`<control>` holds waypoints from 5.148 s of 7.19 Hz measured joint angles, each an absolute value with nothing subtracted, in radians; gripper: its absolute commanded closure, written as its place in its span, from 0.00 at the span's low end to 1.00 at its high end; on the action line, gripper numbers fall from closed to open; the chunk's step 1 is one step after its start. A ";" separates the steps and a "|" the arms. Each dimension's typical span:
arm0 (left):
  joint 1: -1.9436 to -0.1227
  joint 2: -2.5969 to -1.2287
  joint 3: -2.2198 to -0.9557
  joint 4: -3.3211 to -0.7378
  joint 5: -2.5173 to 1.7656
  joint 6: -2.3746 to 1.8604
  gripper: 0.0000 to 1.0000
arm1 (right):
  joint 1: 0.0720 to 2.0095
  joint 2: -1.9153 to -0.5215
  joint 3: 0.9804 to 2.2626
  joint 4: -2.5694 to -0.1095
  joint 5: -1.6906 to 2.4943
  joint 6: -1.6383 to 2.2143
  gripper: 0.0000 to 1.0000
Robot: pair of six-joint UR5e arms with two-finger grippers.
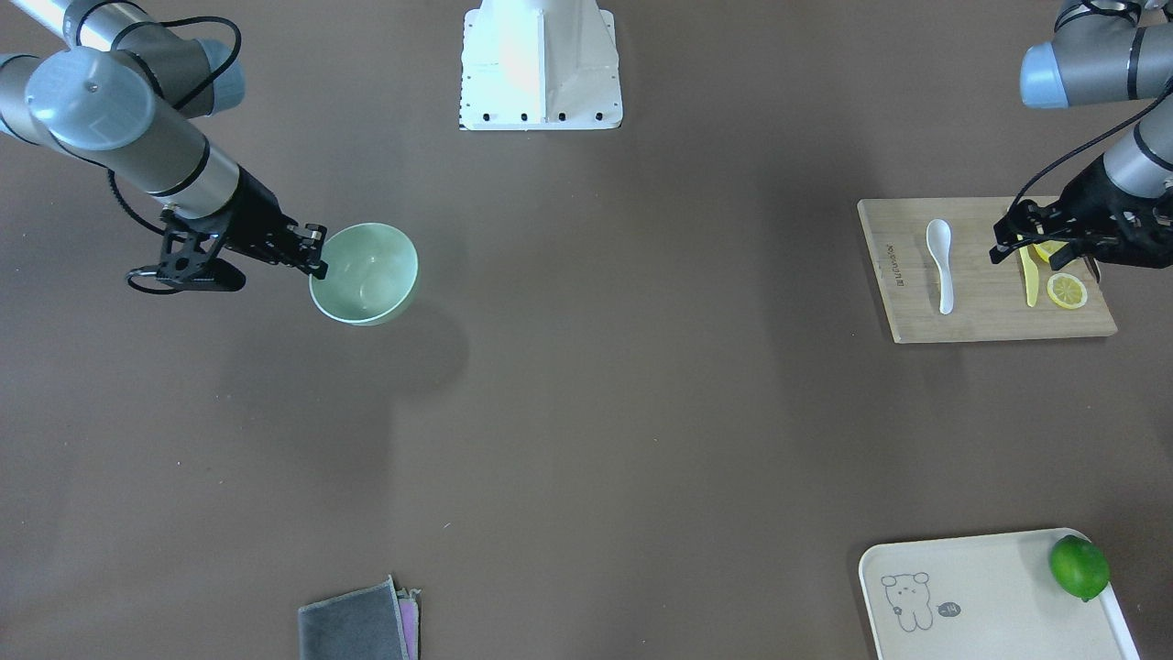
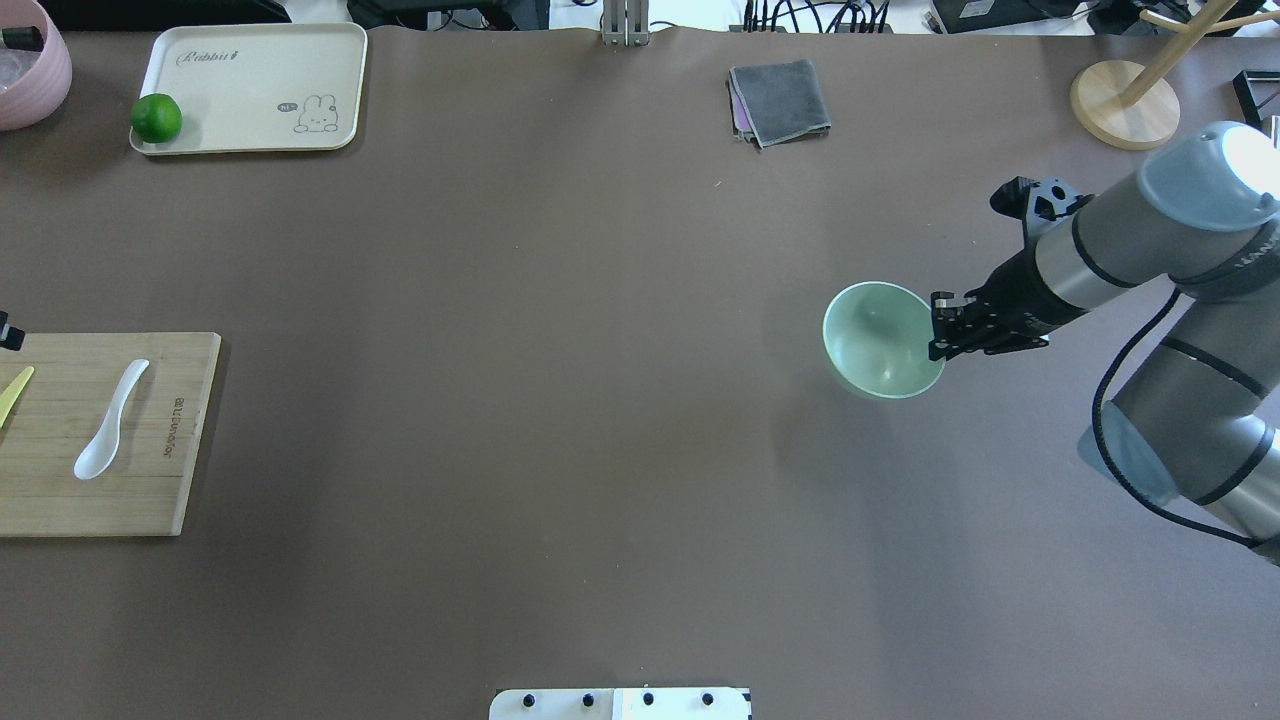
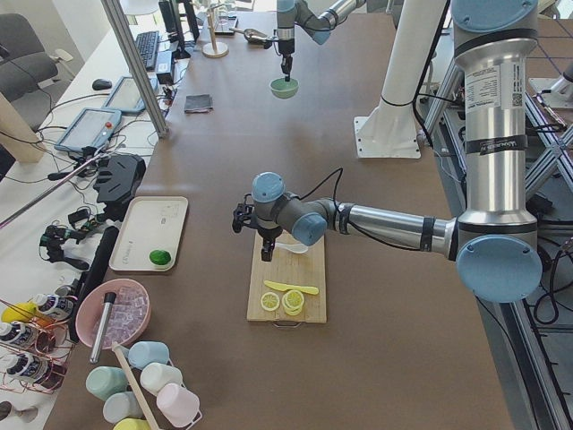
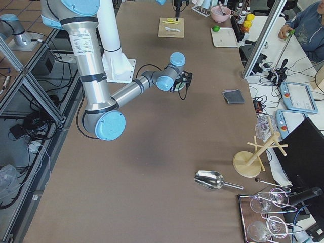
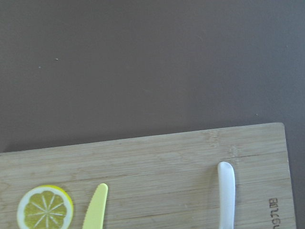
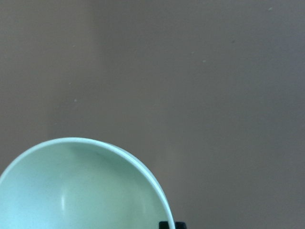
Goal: Place spoon in bowl
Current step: 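Carry the bowl to table centre while the left gripper reaches the white spoon, then release the bowl and withdraw the right gripper while the left lifts the spoon, then move the spoon over the bowl with the left gripper and lower it in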
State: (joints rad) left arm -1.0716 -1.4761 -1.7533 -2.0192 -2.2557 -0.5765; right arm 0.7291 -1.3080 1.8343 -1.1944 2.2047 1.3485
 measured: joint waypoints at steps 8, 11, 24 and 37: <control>-0.914 -1.559 -1.674 -2.045 -2.157 -0.631 0.47 | 0.540 -1.182 1.828 -1.218 2.083 1.449 1.00; -0.901 -1.559 -1.671 -2.043 -2.157 -0.633 1.00 | 0.521 -1.146 1.824 -1.258 2.064 1.448 0.45; -0.692 -2.107 -1.768 -1.787 -2.150 -1.205 1.00 | 0.844 -1.352 1.969 -1.391 2.277 1.150 0.00; -0.543 -2.245 -1.648 -1.778 -1.906 -1.256 0.02 | 1.014 -1.595 1.974 -1.378 2.284 0.769 0.00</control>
